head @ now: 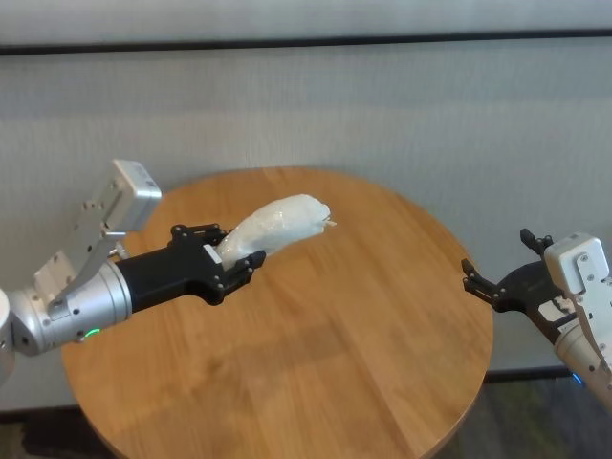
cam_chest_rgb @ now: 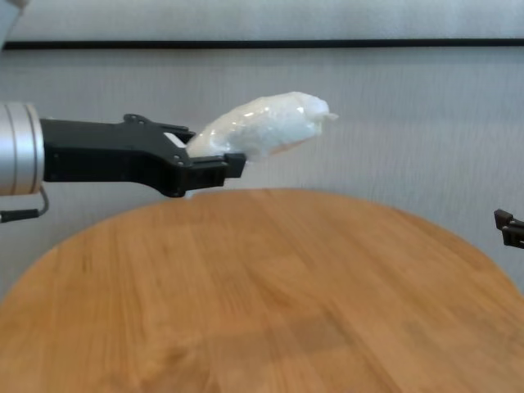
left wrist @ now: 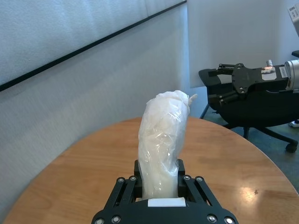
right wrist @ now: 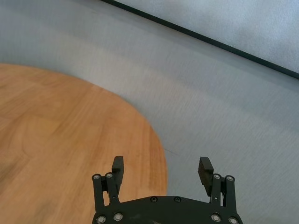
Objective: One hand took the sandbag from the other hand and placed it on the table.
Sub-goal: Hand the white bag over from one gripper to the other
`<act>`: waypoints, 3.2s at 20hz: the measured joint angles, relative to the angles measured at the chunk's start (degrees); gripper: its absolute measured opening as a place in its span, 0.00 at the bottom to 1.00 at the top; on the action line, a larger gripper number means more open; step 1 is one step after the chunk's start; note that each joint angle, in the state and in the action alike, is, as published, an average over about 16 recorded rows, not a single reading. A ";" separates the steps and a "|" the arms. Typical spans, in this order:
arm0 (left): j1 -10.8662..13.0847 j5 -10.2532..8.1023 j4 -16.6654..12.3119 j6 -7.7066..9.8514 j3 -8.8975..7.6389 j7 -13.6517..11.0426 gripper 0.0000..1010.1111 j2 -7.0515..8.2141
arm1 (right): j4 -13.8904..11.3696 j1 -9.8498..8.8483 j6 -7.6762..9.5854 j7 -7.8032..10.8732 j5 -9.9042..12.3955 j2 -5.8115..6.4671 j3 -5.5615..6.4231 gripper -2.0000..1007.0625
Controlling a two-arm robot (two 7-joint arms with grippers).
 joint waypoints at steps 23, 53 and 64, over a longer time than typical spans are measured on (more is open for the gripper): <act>-1.62 -0.25 -0.49 0.07 2.57 0.92 0.41 0.34 | 0.00 0.00 0.00 0.00 0.00 0.00 0.00 1.00; -1.57 -0.23 -0.29 -0.14 2.45 0.60 0.41 0.31 | -0.01 0.00 0.00 0.02 0.00 0.00 0.01 1.00; -1.57 -0.23 -0.27 -0.16 2.44 0.61 0.41 0.31 | -1.94 -0.39 0.31 3.17 3.25 -0.74 1.76 1.00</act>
